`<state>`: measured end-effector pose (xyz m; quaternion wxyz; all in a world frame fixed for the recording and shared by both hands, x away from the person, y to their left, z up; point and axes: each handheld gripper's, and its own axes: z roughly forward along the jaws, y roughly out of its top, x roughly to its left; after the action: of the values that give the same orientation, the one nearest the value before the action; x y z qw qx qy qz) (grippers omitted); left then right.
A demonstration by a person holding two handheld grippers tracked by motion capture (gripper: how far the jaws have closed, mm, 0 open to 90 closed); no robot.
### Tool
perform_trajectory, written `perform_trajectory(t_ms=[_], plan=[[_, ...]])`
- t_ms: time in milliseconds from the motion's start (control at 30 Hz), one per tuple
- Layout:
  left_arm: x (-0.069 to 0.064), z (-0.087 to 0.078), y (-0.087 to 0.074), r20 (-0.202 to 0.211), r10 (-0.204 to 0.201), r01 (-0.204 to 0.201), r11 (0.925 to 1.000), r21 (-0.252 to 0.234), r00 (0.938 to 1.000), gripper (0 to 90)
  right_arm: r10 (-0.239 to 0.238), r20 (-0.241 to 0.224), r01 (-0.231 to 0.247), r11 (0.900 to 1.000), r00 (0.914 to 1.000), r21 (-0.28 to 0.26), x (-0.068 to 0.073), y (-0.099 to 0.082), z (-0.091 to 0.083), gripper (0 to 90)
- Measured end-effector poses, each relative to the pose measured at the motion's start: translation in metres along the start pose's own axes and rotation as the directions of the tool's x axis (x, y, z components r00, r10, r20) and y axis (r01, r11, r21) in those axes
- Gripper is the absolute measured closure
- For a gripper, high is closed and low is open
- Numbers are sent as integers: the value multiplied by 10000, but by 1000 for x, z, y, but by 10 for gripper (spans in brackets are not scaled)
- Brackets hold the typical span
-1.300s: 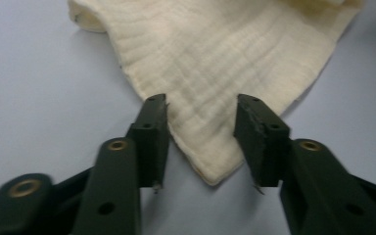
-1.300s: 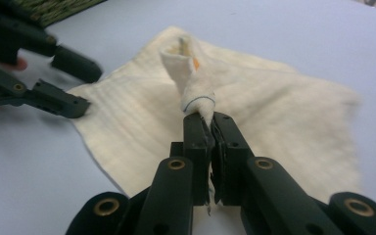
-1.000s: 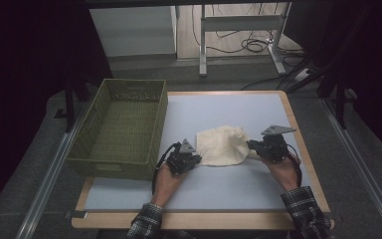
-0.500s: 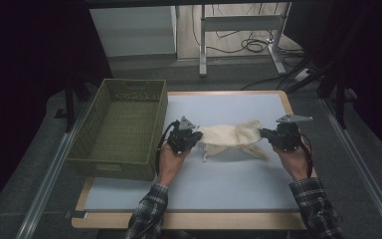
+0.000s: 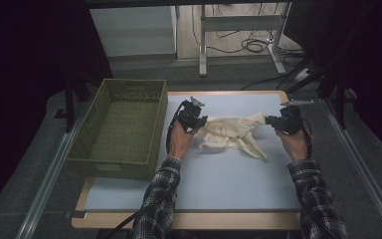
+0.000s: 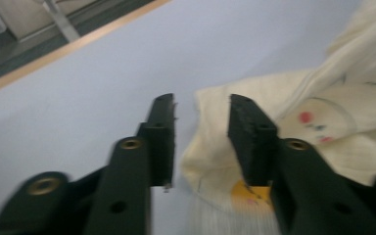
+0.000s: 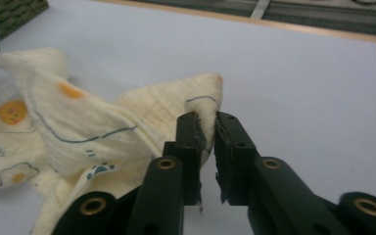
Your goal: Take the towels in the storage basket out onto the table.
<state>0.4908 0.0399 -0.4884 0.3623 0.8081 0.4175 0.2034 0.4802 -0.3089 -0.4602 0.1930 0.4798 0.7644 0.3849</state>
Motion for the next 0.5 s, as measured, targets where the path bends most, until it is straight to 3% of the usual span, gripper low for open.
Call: perform_trajectory(t_ms=[67, 167, 333, 500], plan=[[0, 0, -6, -136, -77, 77, 10000, -21, 9999, 485, 20, -51, -20, 10000, 10000, 82, -1, -5, 0, 757], [0, -7, -14, 44, -250, 250, 9996, -100, 9997, 436, -86, -135, 88, 9998, 9999, 164, -2, -12, -3, 729], [-6, -23, -26, 630, -261, 280, 9992, -300, 9977, 414, -64, -565, 71, 9999, 9984, 122, 1, -23, -12, 713], [-20, -30, -41, 1125, -144, 184, 9992, -345, 9935, 417, -242, -1164, 260, 9996, 9929, 137, 15, -34, -21, 721]])
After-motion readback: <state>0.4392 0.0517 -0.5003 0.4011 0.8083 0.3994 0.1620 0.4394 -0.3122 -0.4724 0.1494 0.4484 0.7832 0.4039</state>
